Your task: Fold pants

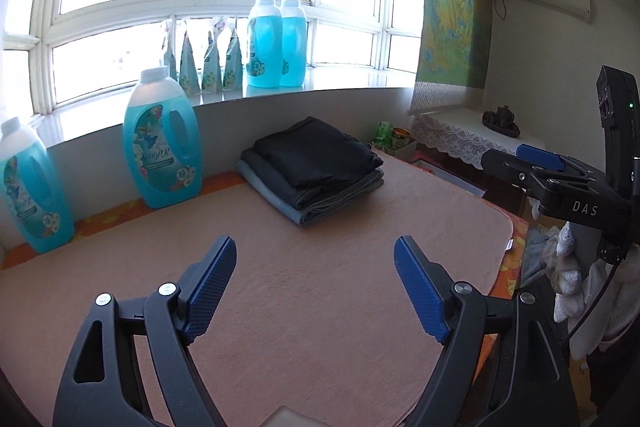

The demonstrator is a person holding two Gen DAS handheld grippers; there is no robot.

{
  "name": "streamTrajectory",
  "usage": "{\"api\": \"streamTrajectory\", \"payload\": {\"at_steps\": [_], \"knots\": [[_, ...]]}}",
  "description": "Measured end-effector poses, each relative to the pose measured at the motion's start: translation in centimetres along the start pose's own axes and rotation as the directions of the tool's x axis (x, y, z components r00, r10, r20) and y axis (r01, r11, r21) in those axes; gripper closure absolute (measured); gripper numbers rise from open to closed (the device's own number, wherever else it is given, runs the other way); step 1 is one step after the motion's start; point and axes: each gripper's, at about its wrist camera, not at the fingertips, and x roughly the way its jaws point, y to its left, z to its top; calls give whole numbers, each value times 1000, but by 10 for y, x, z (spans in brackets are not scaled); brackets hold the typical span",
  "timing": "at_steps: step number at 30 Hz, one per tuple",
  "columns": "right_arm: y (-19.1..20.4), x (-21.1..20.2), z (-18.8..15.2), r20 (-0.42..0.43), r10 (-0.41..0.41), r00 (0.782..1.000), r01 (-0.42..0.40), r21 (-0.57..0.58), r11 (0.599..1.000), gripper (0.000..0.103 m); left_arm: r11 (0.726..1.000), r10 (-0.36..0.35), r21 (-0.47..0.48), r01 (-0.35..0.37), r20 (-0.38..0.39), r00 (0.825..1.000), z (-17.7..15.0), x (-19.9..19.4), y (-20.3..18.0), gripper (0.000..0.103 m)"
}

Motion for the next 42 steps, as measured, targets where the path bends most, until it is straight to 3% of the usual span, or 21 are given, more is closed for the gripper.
{"api": "streamTrajectory", "payload": {"at_steps": [7,15,42], "knots": [[2,-14,-35,-5,-36,999,37,54,998,0,998,52,-23,-52,-10,999,-31,-18,3,21],[8,-12,-62,-37,-66,997,68,67,995,0,990,79,-117,-81,-23,997,-59,-25,9,21],[14,-11,-66,-37,-85,996,88,69,994,0,982,135,-134,-134,-3,991,-68,-39,15,21]]}}
